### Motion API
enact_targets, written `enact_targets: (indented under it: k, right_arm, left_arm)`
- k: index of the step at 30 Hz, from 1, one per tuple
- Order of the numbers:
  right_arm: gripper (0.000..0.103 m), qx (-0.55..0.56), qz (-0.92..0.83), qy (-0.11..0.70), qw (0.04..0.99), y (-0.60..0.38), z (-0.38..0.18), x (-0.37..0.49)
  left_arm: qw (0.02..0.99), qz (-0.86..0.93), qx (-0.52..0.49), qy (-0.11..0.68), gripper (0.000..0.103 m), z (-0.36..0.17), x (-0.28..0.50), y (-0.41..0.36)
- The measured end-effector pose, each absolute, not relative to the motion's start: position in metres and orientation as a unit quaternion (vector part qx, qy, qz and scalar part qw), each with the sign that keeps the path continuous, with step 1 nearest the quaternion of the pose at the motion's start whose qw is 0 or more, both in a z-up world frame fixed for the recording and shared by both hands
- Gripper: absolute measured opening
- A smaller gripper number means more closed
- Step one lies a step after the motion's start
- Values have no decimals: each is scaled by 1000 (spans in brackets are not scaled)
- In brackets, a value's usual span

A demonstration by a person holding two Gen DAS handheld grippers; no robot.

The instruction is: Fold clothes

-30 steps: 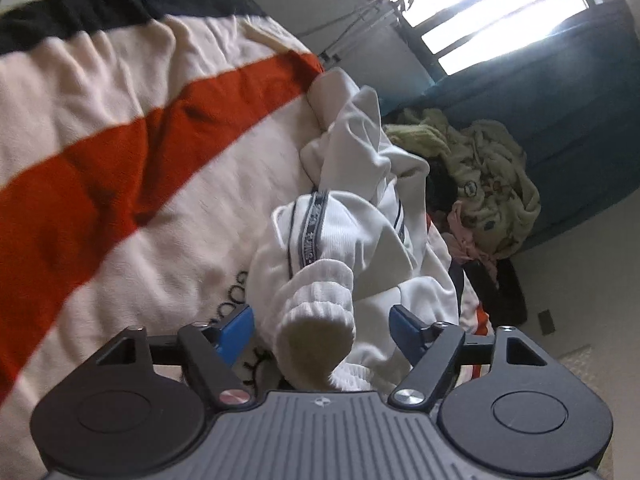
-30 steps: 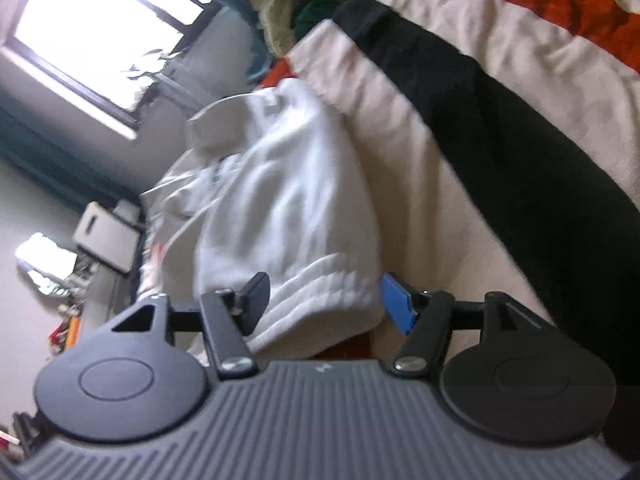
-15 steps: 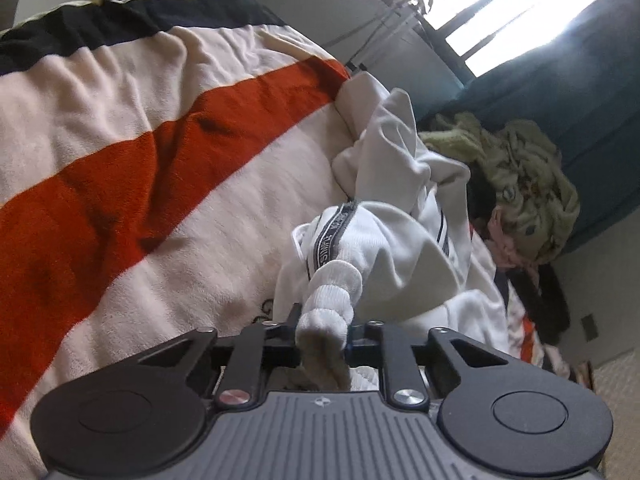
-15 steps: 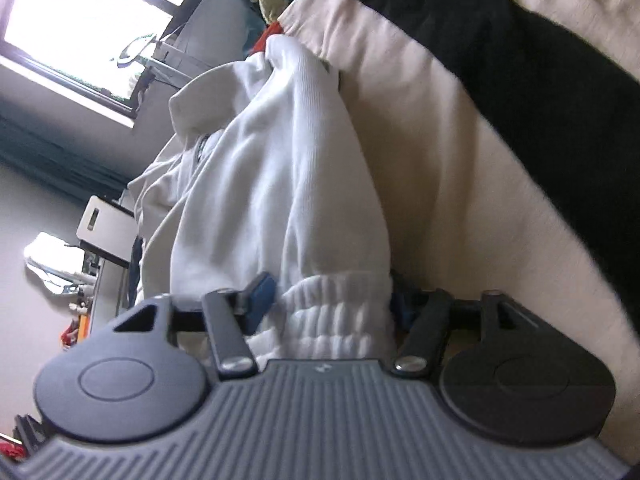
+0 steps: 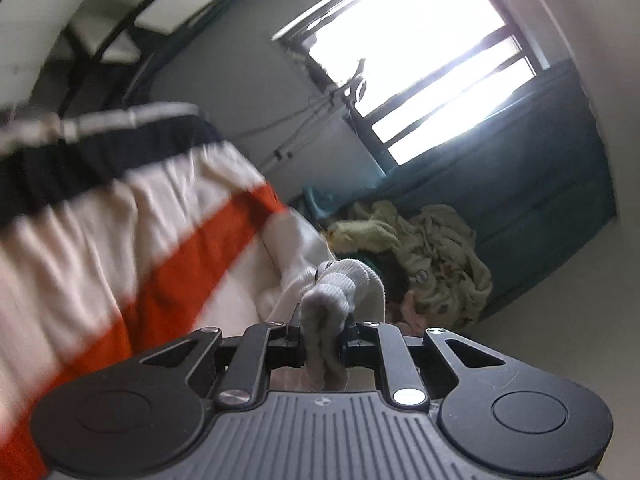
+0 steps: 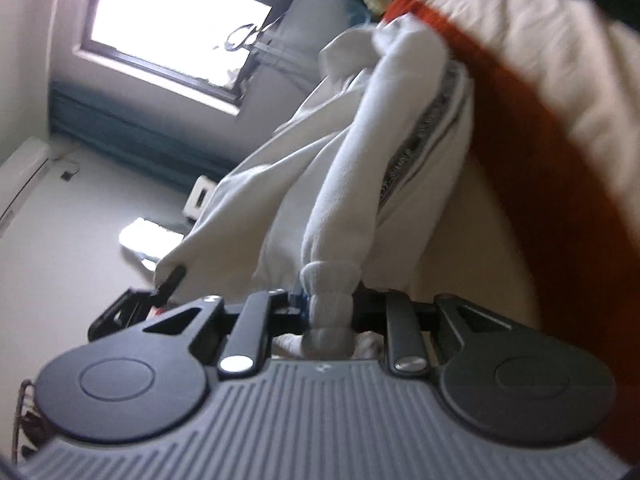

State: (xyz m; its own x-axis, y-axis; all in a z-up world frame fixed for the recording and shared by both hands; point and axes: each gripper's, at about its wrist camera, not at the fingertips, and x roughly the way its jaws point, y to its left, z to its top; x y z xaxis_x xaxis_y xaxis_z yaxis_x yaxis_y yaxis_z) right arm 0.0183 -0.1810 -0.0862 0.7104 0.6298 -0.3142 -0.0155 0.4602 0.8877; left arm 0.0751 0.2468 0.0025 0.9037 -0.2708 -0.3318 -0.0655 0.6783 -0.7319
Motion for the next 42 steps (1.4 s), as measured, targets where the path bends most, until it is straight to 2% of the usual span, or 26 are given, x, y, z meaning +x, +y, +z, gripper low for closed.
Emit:
enact_targets:
  k: [7,12,15,20,23,26,29,30,31,32,33,34,37,42]
  right_arm:
    - [22,466,290,331,767,-68,-77,41]
    - [22,449,345,356,743,25,-82,72]
    - [22,443,360,370,733,70,-94,89]
    - [24,412,356,418,727,109,-114,109]
    - [25,396,356,444,720,113,-124,116]
    - [27,384,378,462,704,113,-121,116]
    - [32,357,401,473,698,110,-112,109]
    - [40,341,407,476,701,109,-109,106]
    - [55,327,410,477,706,107,-104,101]
    - [62,315,409,473,713,104,-97,94]
    - [75,306,409,468,721,98,-90,86]
    - [84,299,411,461,728,92,-83,79]
    - [84,270,409,440,752,68,-58,59]
    - [83,205,395,374,813,22,-8,59]
  left_arm:
    - [904,35,-380,193,15,34,116,350]
    - [910,120,-332,216,15,41,176,413]
    - [903,174,-310,243,15,24,216,443]
    - [875,227,-283,321,15,-34,275,478]
    - [866,233,-286,337,16,-57,291,484]
    - [870,234,-275,335,18,-55,289,480]
    - [875,248,-256,328,30,-43,269,461]
    - [877,254,-247,325,38,-39,261,454]
    - [879,261,-238,321,46,-34,254,447]
    - [880,267,-229,318,49,-29,246,439]
    - [883,269,-219,317,56,-22,239,431]
    - [886,266,-207,319,64,-14,232,421]
    - [899,254,-168,314,81,12,212,383]
    - [922,204,-135,300,81,50,176,306]
